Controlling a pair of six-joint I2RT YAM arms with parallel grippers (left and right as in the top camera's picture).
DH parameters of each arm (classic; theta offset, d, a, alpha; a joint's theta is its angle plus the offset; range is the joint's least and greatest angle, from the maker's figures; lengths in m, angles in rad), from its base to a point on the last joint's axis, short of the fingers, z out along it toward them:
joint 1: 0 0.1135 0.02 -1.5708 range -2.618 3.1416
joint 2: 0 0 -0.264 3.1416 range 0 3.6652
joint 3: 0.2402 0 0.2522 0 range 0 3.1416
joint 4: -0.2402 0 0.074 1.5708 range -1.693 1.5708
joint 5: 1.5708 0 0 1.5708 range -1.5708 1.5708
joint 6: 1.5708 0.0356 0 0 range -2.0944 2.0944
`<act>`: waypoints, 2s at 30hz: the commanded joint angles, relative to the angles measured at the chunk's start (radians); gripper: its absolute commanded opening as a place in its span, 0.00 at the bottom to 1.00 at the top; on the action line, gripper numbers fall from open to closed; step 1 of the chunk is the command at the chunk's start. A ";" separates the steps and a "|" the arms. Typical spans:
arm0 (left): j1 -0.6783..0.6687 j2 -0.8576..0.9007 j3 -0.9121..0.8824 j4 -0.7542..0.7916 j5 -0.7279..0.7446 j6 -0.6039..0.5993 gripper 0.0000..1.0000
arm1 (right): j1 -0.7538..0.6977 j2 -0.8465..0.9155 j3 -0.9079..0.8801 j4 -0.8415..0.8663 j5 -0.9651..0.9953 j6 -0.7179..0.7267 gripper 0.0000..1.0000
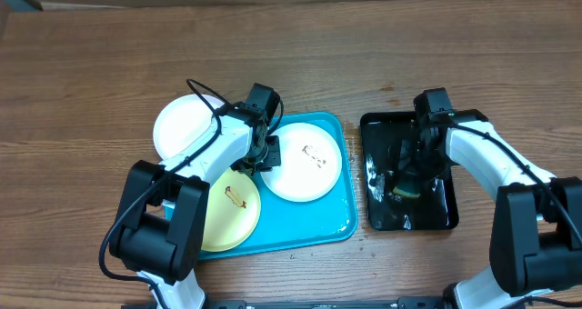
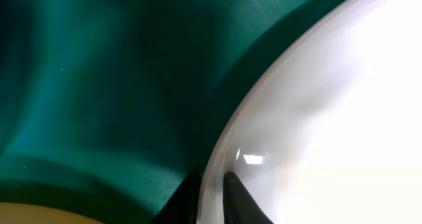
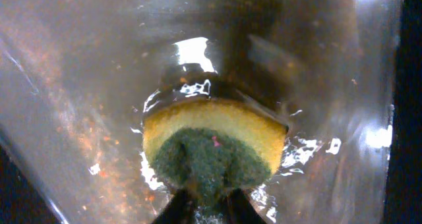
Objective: Clean dirty plates on tray and stack at the side
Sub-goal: 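Close the right gripper on the green-and-yellow sponge, then lift the sponge with the right gripper and carry it to the white plate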
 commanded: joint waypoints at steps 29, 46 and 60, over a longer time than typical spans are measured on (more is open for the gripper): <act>-0.002 -0.010 -0.066 0.048 -0.037 0.007 0.18 | 0.003 -0.026 -0.006 -0.013 -0.002 0.003 0.11; -0.002 -0.010 -0.066 0.063 -0.060 0.008 0.04 | 0.003 -0.026 -0.008 -0.010 -0.001 0.003 0.04; -0.003 -0.010 -0.066 0.060 -0.058 0.008 0.04 | 0.003 -0.026 -0.027 0.014 -0.001 0.006 0.04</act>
